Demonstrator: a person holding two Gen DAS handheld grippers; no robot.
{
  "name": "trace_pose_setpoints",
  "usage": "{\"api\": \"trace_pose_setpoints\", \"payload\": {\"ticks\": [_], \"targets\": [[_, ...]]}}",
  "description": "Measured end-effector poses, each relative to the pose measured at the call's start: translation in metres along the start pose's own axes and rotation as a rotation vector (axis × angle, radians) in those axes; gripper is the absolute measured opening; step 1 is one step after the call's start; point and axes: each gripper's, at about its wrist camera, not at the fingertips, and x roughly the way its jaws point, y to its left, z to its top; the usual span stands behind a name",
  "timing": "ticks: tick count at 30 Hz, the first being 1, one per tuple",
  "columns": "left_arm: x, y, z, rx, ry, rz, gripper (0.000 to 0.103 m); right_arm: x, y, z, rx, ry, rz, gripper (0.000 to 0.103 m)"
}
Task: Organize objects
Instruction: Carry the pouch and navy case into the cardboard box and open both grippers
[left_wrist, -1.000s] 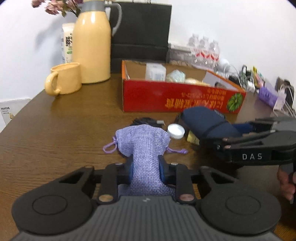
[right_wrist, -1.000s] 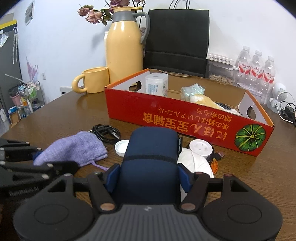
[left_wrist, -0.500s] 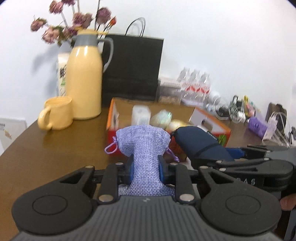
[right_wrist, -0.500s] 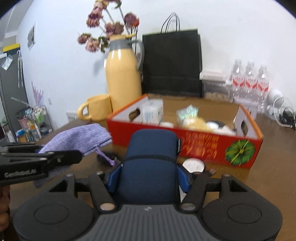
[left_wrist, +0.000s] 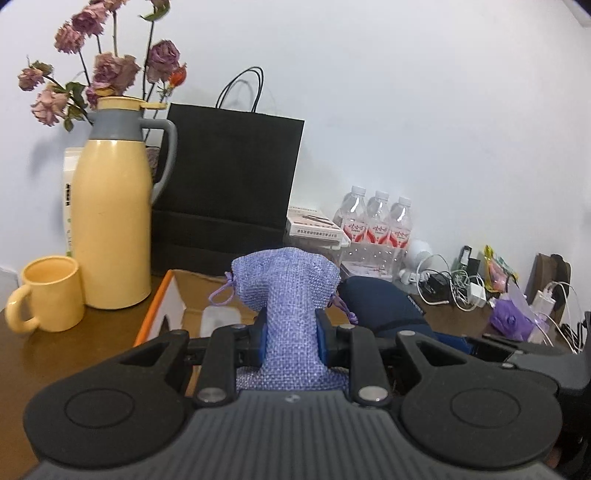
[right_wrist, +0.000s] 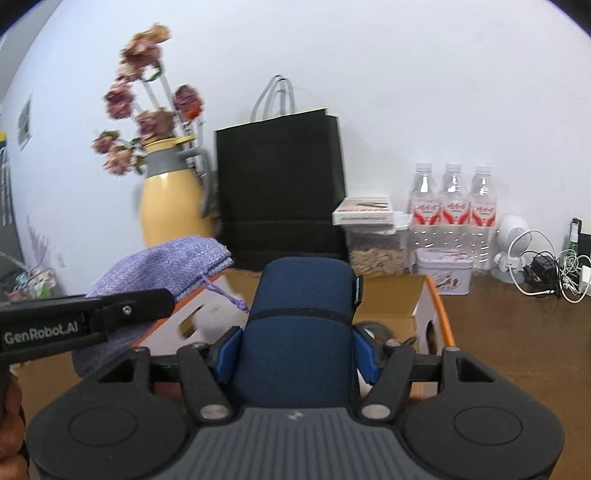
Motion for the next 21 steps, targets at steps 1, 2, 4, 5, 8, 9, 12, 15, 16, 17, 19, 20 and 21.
{"api": "trace_pose_setpoints", "payload": {"ticks": [1, 2, 4, 5, 8, 9, 12, 15, 16, 17, 19, 20, 21], "targets": [[0.009, -0.001, 0.002, -0.002, 0.005, 0.003, 0.024, 0.007, -0.005, 0.002, 0.009, -0.003, -0.005, 0.061], [0.018, -0.002, 0.004, -0.003, 0.007, 0.005, 0.024, 0.013, -0.009, 0.004, 0.016, -0.008, -0.014, 0.061], [0.034, -0.004, 0.007, 0.0, 0.005, 0.009, 0.024, 0.027, -0.018, 0.006, 0.028, -0.013, -0.029, 0.061], [0.042, -0.006, 0.007, 0.003, 0.006, 0.014, 0.024, 0.034, -0.022, 0.007, 0.032, -0.012, -0.036, 0.061], [0.069, -0.009, 0.006, 0.018, 0.032, 0.022, 0.024, 0.054, -0.033, 0.006, 0.034, 0.003, -0.048, 0.062], [0.076, -0.01, 0.006, 0.022, 0.039, 0.026, 0.024, 0.059, -0.036, 0.005, 0.034, 0.013, -0.047, 0.062], [0.096, -0.013, 0.001, 0.043, 0.064, 0.029, 0.024, 0.076, -0.045, 0.003, 0.014, 0.045, -0.056, 0.062], [0.107, -0.013, -0.004, 0.061, 0.081, 0.038, 0.024, 0.088, -0.05, 0.0, -0.005, 0.07, -0.06, 0.062], [0.109, -0.012, -0.005, 0.063, 0.086, 0.04, 0.024, 0.091, -0.051, -0.001, -0.006, 0.079, -0.057, 0.062], [0.111, -0.011, -0.006, 0.064, 0.089, 0.04, 0.024, 0.093, -0.052, -0.002, -0.009, 0.088, -0.055, 0.062], [0.112, -0.008, -0.007, 0.064, 0.092, 0.046, 0.024, 0.094, -0.051, -0.004, -0.009, 0.098, -0.054, 0.062], [0.112, -0.007, -0.008, 0.064, 0.092, 0.043, 0.024, 0.094, -0.051, -0.005, -0.01, 0.099, -0.055, 0.062], [0.111, -0.007, -0.008, 0.067, 0.091, 0.039, 0.025, 0.094, -0.05, -0.006, -0.014, 0.099, -0.056, 0.062]]}}
